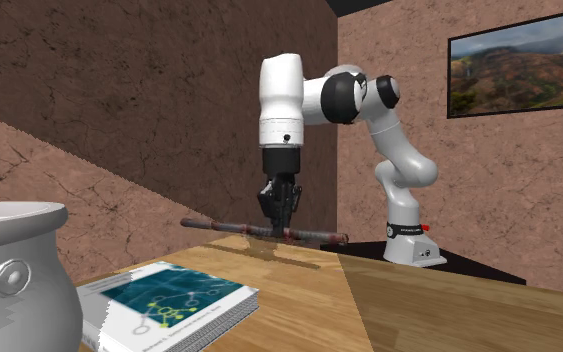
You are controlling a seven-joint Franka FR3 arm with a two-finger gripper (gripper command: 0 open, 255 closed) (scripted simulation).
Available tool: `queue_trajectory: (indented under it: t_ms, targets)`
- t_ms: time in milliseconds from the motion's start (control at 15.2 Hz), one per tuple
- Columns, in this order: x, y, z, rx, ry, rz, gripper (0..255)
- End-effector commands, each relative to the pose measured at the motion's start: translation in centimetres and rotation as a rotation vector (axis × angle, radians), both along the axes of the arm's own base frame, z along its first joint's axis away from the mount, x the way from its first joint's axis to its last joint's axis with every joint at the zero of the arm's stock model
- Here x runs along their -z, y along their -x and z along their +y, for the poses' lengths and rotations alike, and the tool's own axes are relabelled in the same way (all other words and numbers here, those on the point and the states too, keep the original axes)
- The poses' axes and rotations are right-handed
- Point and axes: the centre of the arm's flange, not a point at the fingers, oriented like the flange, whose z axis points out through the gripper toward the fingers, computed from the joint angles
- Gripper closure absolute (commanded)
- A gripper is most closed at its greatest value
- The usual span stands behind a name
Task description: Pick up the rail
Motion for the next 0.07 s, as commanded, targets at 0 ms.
queue_trajectory:
  t_ms: [0]
  targets:
    - [-0.34,0.08,-0.01,0.0,0.0,0.0,255]
